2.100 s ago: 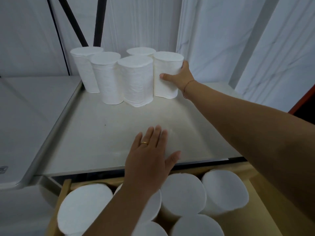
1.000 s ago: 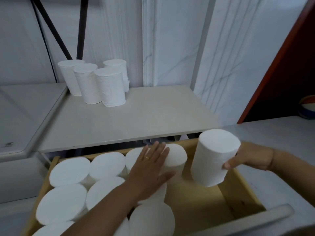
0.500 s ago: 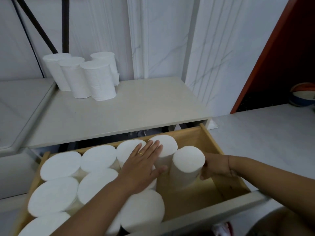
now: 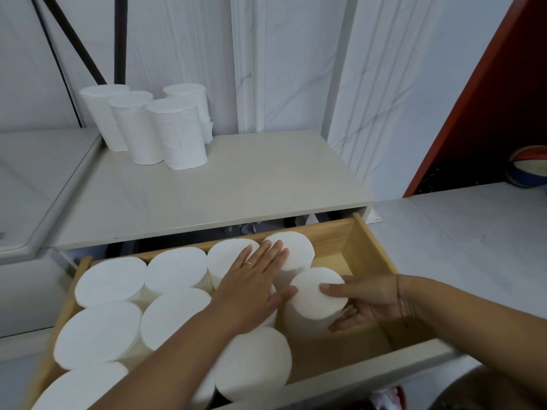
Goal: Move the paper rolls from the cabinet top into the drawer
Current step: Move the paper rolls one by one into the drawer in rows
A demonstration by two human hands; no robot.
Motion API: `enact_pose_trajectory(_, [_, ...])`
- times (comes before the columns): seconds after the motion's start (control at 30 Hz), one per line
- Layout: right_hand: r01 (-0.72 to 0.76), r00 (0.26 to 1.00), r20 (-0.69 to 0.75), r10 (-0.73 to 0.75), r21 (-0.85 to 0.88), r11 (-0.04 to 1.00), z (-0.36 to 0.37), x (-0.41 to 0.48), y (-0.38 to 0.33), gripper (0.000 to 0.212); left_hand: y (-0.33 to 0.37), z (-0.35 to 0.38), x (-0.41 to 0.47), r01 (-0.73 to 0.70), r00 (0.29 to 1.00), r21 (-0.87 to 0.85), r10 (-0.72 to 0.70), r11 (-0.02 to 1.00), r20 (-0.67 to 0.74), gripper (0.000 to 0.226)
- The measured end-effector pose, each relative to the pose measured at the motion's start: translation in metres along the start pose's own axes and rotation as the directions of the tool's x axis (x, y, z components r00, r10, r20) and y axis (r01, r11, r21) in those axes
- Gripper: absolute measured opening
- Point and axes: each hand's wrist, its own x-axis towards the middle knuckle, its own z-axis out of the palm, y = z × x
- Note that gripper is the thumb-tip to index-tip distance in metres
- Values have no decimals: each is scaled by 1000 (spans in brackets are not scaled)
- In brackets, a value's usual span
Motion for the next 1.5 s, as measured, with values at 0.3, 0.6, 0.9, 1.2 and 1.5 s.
enact_pose_trajectory(0.3, [103, 972, -230, -40, 270, 957, 45, 14, 10, 41, 2, 0, -1, 13, 1000, 3, -13, 1000, 3, 84])
enact_pose_trajectory(0.6, [128, 985, -137, -104, 186, 974, 47, 13, 14, 51, 3, 4, -6, 54, 998, 16, -53, 998, -46, 76])
enact_pose_trajectory(0.9, [213, 734, -480, -480, -508, 835, 59, 12, 7, 70, -9, -4, -14, 70, 996, 7, -69, 998, -58, 79])
enact_pose_trajectory(1.2, [558, 422, -385, -821, -604, 570, 115, 47, -85, 80, -93, -47, -24, 303, 916, 28, -283, 952, -285, 79])
enact_pose_trajectory(1.5, [679, 453, -308, -836, -488, 548, 145, 149, -245, 97, -145, -47, -23, 428, 869, 104, -378, 898, -318, 76])
